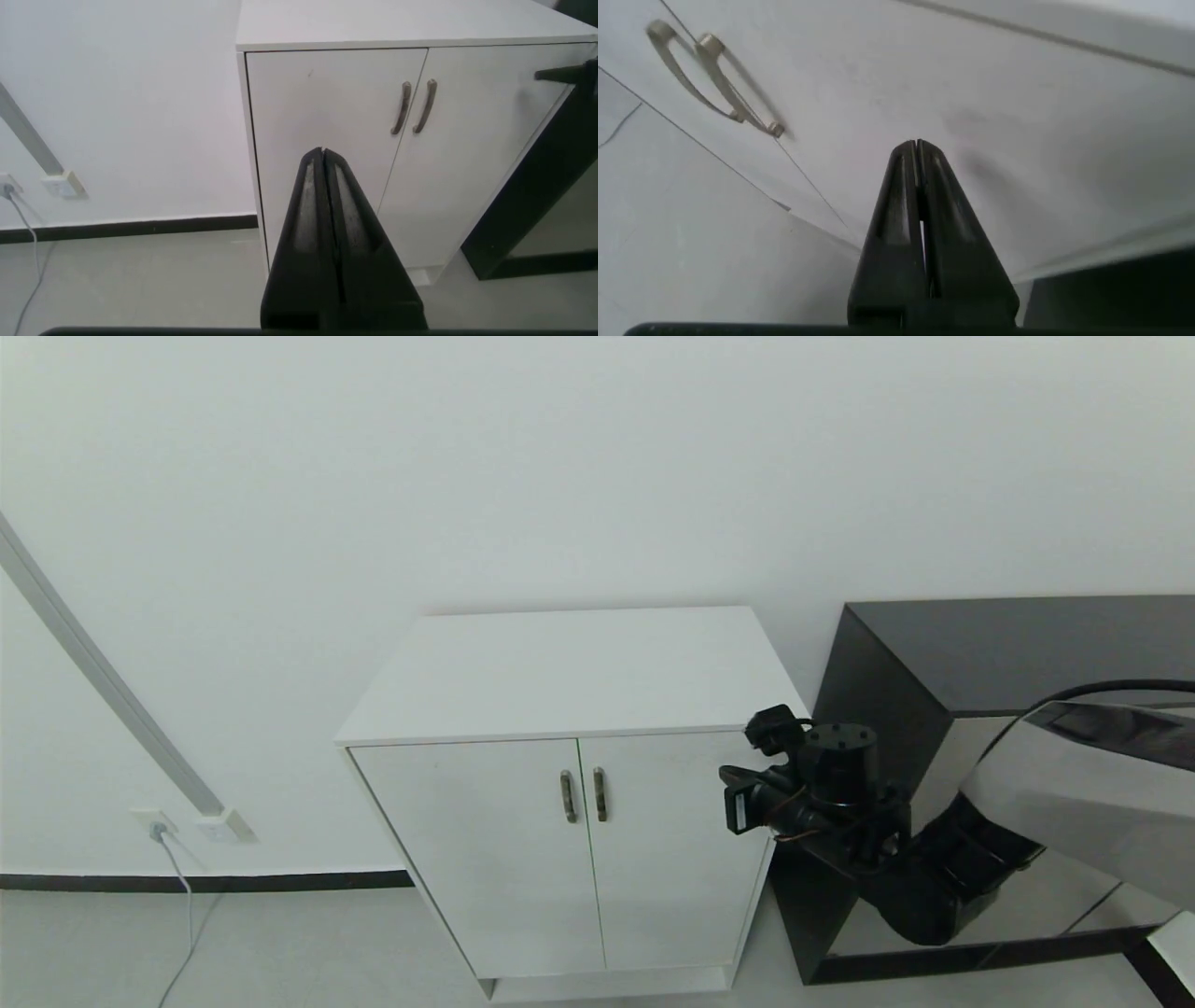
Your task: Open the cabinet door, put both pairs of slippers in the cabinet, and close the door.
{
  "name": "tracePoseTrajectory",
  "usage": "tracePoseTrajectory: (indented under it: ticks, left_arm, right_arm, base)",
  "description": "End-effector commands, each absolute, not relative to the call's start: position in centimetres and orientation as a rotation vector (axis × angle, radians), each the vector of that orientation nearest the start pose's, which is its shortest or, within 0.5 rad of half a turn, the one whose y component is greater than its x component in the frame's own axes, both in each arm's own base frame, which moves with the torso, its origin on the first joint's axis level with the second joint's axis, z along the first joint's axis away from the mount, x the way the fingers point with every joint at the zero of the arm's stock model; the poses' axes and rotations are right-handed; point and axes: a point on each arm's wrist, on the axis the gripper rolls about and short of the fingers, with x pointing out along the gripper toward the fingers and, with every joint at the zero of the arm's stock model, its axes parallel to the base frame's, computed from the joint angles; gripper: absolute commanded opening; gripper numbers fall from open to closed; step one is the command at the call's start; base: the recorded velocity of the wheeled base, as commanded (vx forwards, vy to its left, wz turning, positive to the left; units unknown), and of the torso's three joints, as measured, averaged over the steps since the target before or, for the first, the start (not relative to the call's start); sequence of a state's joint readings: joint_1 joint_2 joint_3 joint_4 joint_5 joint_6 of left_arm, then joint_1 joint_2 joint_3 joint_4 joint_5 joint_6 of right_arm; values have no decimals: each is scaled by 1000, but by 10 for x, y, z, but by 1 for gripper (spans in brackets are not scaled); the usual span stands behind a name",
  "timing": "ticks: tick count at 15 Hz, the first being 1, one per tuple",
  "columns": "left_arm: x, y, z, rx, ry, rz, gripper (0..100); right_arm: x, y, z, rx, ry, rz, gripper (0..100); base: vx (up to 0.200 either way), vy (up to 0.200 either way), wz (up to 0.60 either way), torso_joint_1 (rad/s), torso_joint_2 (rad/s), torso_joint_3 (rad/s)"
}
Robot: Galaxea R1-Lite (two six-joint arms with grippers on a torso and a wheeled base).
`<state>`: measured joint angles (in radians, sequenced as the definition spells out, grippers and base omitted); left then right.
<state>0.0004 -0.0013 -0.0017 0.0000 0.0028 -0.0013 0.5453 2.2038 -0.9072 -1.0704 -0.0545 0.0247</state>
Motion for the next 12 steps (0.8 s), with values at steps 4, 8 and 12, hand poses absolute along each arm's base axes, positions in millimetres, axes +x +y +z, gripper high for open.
tracePoseTrajectory:
  ticks: [4, 8, 12]
  left_arm:
    - [-23, 0, 76, -2, -3, 3, 0]
    - [-23, 0, 76, -2, -2, 5, 0]
    - [-23, 0, 76, -2, -2, 3, 0]
  right_arm:
    - [320, 131, 118, -11, 157, 333, 0]
    - [302, 50, 123, -4, 185, 10, 0]
    - [254, 2, 122, -13, 188, -147, 0]
  base:
    - [0, 0, 0, 0, 0, 0]
    - [0, 0, 0, 0, 0, 0]
    - [0, 0, 0, 0, 0, 0]
